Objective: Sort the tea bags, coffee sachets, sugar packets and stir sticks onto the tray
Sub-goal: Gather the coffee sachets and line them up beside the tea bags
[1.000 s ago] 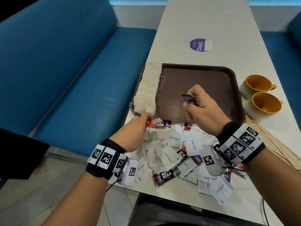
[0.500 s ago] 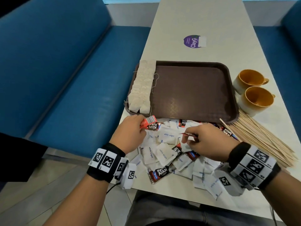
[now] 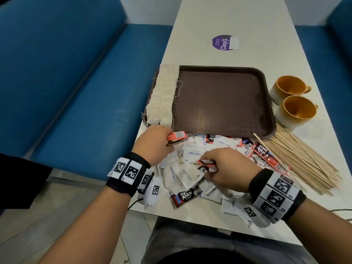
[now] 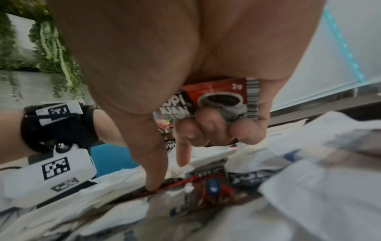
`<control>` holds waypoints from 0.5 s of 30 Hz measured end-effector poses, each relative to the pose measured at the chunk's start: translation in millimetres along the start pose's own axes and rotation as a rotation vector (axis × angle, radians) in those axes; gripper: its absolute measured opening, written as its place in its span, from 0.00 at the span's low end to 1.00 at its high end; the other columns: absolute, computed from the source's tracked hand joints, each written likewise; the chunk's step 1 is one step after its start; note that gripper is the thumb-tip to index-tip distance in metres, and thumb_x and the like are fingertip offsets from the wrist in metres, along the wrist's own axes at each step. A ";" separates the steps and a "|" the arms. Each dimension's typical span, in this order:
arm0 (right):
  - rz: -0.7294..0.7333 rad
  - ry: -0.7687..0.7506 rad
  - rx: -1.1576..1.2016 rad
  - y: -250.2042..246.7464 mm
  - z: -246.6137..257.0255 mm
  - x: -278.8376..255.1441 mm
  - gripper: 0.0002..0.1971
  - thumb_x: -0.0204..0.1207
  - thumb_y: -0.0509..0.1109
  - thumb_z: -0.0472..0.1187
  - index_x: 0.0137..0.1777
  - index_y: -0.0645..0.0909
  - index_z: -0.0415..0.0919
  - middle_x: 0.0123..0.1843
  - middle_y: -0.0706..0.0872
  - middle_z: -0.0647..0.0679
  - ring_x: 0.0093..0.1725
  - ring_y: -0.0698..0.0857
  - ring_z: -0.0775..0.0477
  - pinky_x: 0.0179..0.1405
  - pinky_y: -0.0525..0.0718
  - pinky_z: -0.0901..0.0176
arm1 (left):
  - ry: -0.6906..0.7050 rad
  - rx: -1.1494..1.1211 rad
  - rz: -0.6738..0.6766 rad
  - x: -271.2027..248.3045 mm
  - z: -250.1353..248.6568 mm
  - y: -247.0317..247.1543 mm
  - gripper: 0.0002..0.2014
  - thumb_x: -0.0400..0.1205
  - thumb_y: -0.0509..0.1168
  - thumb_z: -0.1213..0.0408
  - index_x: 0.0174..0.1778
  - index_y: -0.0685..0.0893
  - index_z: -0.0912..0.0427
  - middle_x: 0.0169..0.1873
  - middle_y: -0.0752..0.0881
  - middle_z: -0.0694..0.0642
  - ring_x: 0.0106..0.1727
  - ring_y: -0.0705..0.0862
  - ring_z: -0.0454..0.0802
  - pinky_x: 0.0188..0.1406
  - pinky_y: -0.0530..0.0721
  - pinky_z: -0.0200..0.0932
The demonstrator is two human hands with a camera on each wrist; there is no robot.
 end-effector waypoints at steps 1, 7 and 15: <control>0.016 0.007 -0.025 2.3 1.3 1.3 0.16 0.76 0.74 0.51 0.64 0.83 0.57 0.56 0.87 0.56 0.57 0.84 0.48 0.57 0.85 0.51 | 0.007 -0.002 -0.001 -1.4 -0.6 -1.2 0.13 0.81 0.75 0.57 0.58 0.83 0.55 0.48 0.80 0.49 0.51 0.77 0.50 0.47 0.72 0.45; 0.040 -0.029 -0.226 3.5 5.8 9.7 0.23 0.76 0.75 0.49 0.71 0.80 0.56 0.60 0.82 0.54 0.60 0.84 0.45 0.50 0.83 0.53 | 0.039 -0.088 0.033 -24.0 -0.8 -11.0 0.05 0.87 0.63 0.64 0.51 0.72 0.54 0.43 0.75 0.48 0.40 0.75 0.50 0.33 0.66 0.43; 0.049 -0.044 -0.198 0.9 8.6 19.3 0.20 0.68 0.77 0.38 0.61 0.81 0.49 0.51 0.67 0.53 0.47 0.80 0.43 0.40 0.82 0.48 | 0.031 -0.310 0.197 -95.9 -21.9 -5.7 0.22 0.79 0.56 0.78 0.57 0.71 0.43 0.43 0.76 0.40 0.43 0.77 0.37 0.40 0.72 0.32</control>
Point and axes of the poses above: each hand's wrist, its own x-axis towards the middle knuckle, its own y-axis out of the palm, z = x × y, the point moved 3 cm from there along x, towards the middle knuckle
